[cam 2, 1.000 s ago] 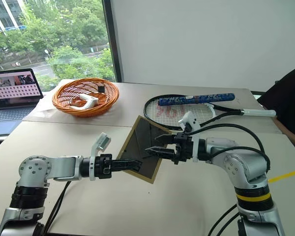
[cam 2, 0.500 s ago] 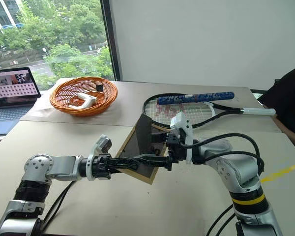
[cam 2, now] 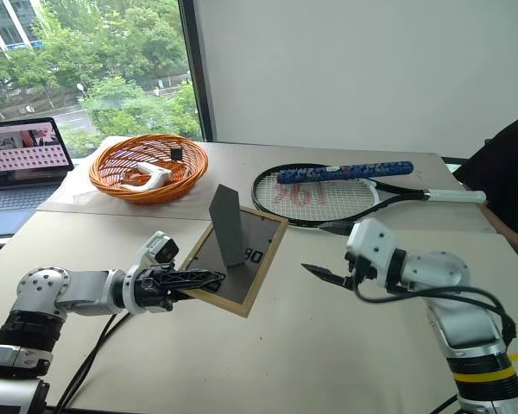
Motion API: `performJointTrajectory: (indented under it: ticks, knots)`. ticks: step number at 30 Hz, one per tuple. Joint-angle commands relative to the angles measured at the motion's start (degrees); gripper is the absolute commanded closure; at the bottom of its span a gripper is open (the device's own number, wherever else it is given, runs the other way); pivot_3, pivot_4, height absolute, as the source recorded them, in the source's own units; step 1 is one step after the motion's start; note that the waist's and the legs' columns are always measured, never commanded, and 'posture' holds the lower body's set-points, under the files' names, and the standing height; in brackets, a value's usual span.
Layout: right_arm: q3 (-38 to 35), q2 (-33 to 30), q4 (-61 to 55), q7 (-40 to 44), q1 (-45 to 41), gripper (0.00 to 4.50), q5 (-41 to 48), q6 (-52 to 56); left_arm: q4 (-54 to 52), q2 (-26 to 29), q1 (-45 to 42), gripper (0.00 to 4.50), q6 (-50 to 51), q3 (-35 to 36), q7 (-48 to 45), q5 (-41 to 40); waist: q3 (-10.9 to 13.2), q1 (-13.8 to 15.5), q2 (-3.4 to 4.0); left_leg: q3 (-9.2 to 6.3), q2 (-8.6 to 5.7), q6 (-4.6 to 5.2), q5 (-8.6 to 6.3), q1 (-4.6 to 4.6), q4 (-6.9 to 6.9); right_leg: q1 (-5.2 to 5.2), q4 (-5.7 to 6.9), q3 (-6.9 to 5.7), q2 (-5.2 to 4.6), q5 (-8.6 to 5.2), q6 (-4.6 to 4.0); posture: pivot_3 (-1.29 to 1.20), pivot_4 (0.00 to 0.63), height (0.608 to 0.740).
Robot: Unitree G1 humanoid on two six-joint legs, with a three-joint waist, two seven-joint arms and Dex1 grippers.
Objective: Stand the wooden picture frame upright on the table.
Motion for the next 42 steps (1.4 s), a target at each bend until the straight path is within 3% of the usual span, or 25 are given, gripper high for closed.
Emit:
performJointTrajectory:
  ticks: [1,7,13,16,19,20,22,23,24,26,28,31,35,37,39,42]
  knots:
    - [1.8,0.7,3.5,-11.9,-2.5,0.04,-15.7,-19.7,0.1,0.4,-2.0,3.34,0.9,-0.1,-2.7,-2.4,0.0,0.0,0.01,0.00,0.00,0.00,0.00,0.00,0.02,0.02,0.00,0.00,0.00,0.00,0.00,0.00,0.150,0.696]
    - [5.0,6.1,5.3,-29.7,-5.9,0.04,-34.5,-31.2,-1.0,1.4,-1.9,3.34,1.8,-2.6,-3.0,-2.4,0.0,0.1,0.02,0.00,0.01,-0.03,0.02,0.01,-0.04,0.02,0.02,0.00,0.00,0.09,-0.18,0.00,0.150,0.696]
    - [7.4,9.6,5.7,-35.2,-8.4,0.04,-38.0,-32.9,-3.6,1.6,-1.3,3.34,0.3,-3.7,-1.9,-2.3,0.0,0.5,0.03,0.00,0.01,-0.08,0.04,0.00,0.01,0.07,0.08,0.00,0.00,0.10,-0.19,0.00,0.150,0.696]
    - [8.1,9.7,6.1,-35.4,-8.6,0.74,-37.7,-33.3,-6.3,1.1,-0.1,3.34,-1.8,-2.7,-1.6,-1.8,0.0,0.9,0.03,0.00,0.01,-0.08,0.05,0.00,0.06,0.12,0.08,-0.02,-0.01,0.10,-0.18,0.00,0.150,0.696]
    - [8.3,9.3,6.5,-35.4,-8.1,1.72,-36.8,-33.6,-9.7,1.1,2.5,3.34,-4.5,-0.7,-1.2,0.1,0.0,0.9,0.03,-0.01,0.01,-0.08,0.05,0.00,0.09,0.13,0.09,-0.02,-0.01,0.10,-0.19,0.00,0.150,0.696]
    - [8.4,9.2,6.6,-35.4,-8.0,2.14,-36.7,-33.6,-10.6,1.2,3.1,2.33,-5.1,-0.2,-1.2,0.7,0.0,0.9,0.03,0.00,0.02,-0.08,0.05,0.01,0.08,0.14,0.10,-0.02,-0.01,0.10,-0.19,0.00,0.150,0.696]
    - [8.4,8.9,7.1,-35.3,-7.7,2.78,-35.7,-33.6,-11.8,1.9,4.2,1.78,-5.7,0.9,-2.0,0.4,0.0,0.9,0.03,0.00,0.02,-0.07,0.05,0.01,0.08,0.13,0.13,-0.02,-0.01,0.10,-0.19,0.00,0.150,0.696]
    - [8.4,8.7,7.4,-35.2,-7.7,3.14,-35.4,-33.5,-12.5,2.3,4.6,1.25,-6.0,1.8,-2.6,0.2,0.0,0.9,0.03,-0.01,0.02,-0.07,0.05,0.01,0.09,0.13,0.15,-0.02,-0.01,0.10,-0.19,0.00,0.150,0.696]
    - [8.3,8.5,7.7,-35.2,-7.7,3.18,-34.9,-33.5,-13.0,2.7,5.0,1.14,-6.3,2.6,-3.0,0.3,0.0,0.9,0.03,-0.01,0.02,-0.07,0.05,0.01,0.09,0.13,0.15,-0.02,-0.01,0.10,-0.19,0.00,0.150,0.696]
    - [8.0,8.4,9.2,-34.6,-8.3,3.22,-32.8,-32.9,-16.2,2.4,7.3,0.34,-10.7,7.2,-3.9,4.0,0.0,0.7,0.03,-0.01,0.02,-0.07,0.05,0.04,0.10,0.14,0.17,-0.01,-0.01,0.10,-0.19,0.00,0.150,0.696]
    - [7.7,8.2,11.2,-33.7,-9.2,3.22,-30.4,-32.2,-19.9,3.2,9.9,0.00,-13.8,11.1,-6.1,8.8,0.0,0.7,0.03,0.00,0.02,-0.07,0.05,0.04,0.10,0.15,0.17,-0.01,-0.01,0.10,-0.20,0.00,0.150,0.696]
    - [7.5,8.3,15.0,-31.0,-11.5,3.22,-24.9,-30.5,-23.5,5.9,14.4,0.00,-13.9,17.1,-13.3,11.4,0.0,0.7,0.03,-0.01,0.03,-0.07,0.05,0.04,0.12,0.16,0.17,-0.01,-0.01,0.11,-0.20,0.00,0.150,0.696]
    - [7.7,13.7,20.1,-13.4,-14.7,3.22,-0.6,-13.7,-27.3,11.5,23.0,0.00,-17.5,23.6,-21.4,22.0,0.1,-0.5,-0.02,0.00,0.07,-0.07,0.05,0.08,0.08,0.17,0.18,-0.01,0.01,0.11,-0.24,0.00,0.150,0.696]
    - [7.6,14.7,21.3,-8.4,-15.9,3.22,3.5,-8.6,-30.6,10.2,26.1,0.00,-23.4,25.1,-24.2,27.9,0.2,-0.4,0.03,-0.01,0.08,-0.06,0.04,0.43,0.03,0.55,0.18,-0.05,0.00,0.08,-0.28,0.00,0.150,0.696]
    - [5.6,17.5,22.2,-5.6,-17.9,3.22,11.0,5.1,-38.1,7.6,30.6,0.00,-36.6,25.3,-22.8,42.1,0.3,-0.2,0.06,0.00,0.07,-0.05,0.02,0.50,0.05,0.68,0.10,-0.13,-0.03,0.05,-0.29,0.00,0.150,0.696]
    - [3.6,20.1,22.0,-1.0,-20.3,3.22,20.9,22.6,-41.2,4.8,32.1,0.00,-40.2,26.4,-23.1,44.5,0.5,0.0,0.02,0.00,0.09,-0.06,0.04,0.49,0.08,0.66,0.10,-0.13,-0.03,0.08,-0.30,0.00,0.150,0.696]
